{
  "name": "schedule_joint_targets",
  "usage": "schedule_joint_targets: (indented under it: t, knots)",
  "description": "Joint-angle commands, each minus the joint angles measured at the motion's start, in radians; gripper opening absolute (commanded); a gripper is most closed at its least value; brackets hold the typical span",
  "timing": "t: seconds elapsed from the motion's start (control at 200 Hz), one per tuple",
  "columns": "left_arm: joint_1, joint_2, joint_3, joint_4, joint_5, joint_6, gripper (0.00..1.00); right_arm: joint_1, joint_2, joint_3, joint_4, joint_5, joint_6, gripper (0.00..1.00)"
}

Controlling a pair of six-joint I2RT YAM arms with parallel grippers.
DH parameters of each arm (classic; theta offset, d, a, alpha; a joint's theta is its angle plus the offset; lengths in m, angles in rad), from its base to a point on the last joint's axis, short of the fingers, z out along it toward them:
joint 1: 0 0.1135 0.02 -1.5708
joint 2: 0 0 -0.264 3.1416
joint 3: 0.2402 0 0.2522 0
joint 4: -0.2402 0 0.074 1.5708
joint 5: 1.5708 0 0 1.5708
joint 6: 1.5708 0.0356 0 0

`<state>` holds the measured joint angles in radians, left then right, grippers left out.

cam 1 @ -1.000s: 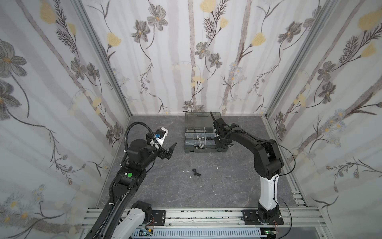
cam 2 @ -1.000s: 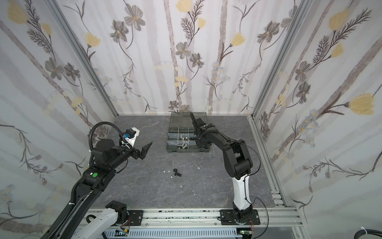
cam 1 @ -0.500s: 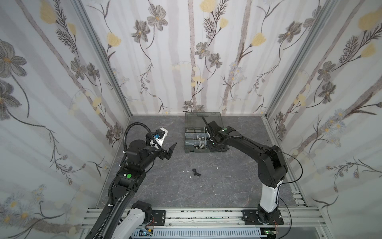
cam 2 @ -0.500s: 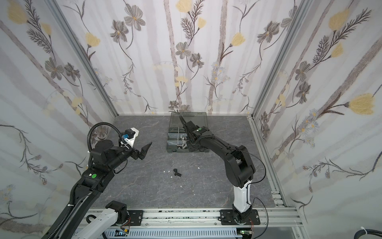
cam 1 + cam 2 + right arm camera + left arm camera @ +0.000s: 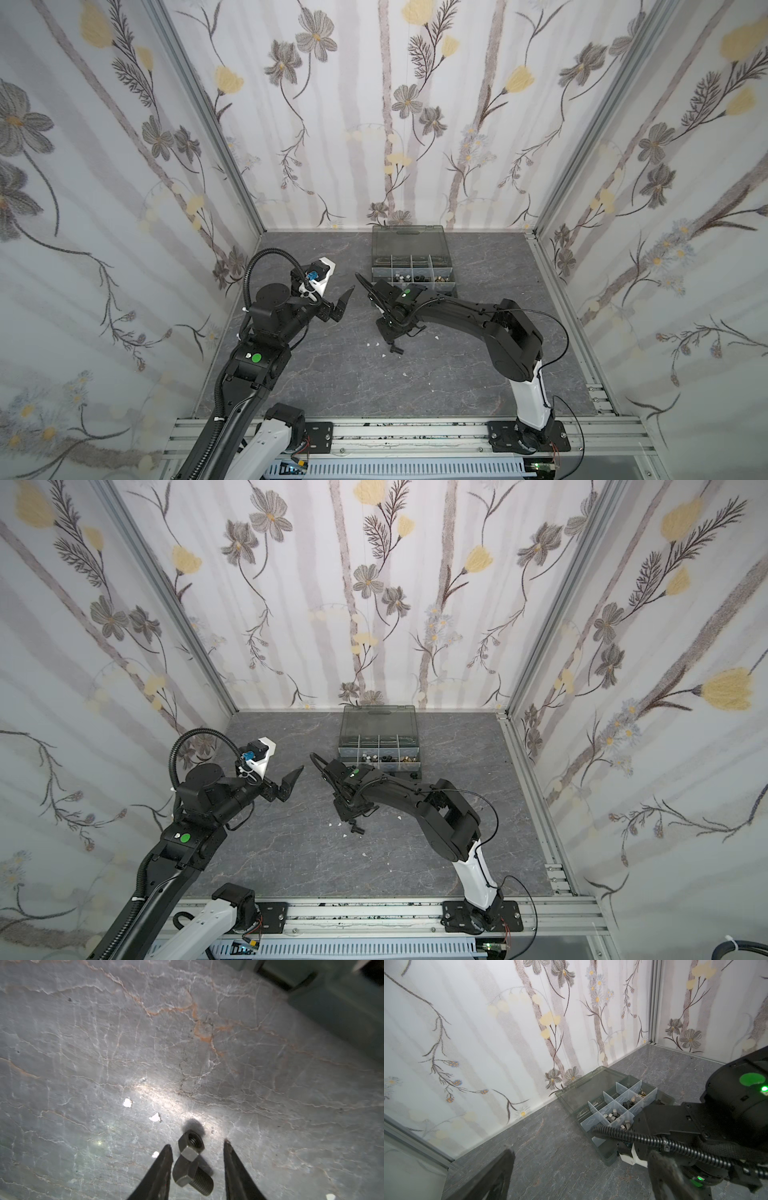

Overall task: Sort the screws and nuts into containers
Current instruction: Pick up the screw from the center of the table.

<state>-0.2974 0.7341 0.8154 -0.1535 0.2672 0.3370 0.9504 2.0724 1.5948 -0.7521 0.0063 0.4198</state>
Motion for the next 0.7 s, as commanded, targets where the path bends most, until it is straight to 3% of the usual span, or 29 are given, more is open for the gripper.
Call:
schedule_joint_targets:
  t: [0.0,0.48,0.694]
  knots:
    - [0.000,-0.007,-0.001,0.035,0.013,0.002,1.00,0.019,0.014,-0.001,0.004,-0.025,0.024,0.42]
    - [0.001,-0.007,0.001,0.035,0.017,0.002,1.00,0.036,0.042,-0.041,0.026,0.016,0.028,0.41]
    - [0.001,-0.011,-0.001,0.037,0.013,0.002,1.00,0.036,0.053,-0.042,0.030,0.016,0.017,0.29]
